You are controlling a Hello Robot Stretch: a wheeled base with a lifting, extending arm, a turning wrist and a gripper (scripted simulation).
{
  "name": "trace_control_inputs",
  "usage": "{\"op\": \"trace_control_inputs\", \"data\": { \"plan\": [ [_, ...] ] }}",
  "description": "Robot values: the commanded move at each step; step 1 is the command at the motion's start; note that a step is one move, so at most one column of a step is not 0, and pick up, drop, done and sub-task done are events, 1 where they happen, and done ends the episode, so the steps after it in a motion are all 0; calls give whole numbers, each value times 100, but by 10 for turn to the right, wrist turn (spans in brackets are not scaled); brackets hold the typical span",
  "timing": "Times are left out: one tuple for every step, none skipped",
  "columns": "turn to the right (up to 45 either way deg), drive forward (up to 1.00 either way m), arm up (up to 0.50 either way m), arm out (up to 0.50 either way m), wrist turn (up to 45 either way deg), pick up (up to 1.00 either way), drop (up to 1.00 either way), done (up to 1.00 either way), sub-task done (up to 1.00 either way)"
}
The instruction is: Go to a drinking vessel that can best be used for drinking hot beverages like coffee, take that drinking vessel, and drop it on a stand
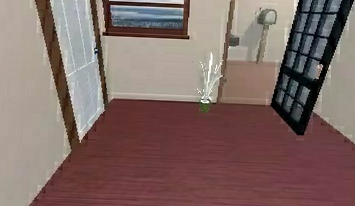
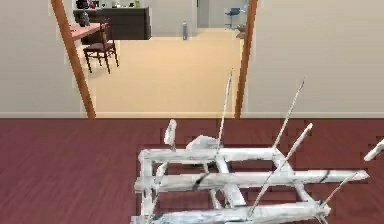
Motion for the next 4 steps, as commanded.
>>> {"op": "trace_control_inputs", "data": {
  "plan": [
    [-60,0,0,0,0,0,0,0,0],
    [0,25,0,0,0,0,0,0,0],
    [390,0,0,0,0,0,0,0,0],
    [0,80,0,0,0,0,0,0,0]
  ]
}}
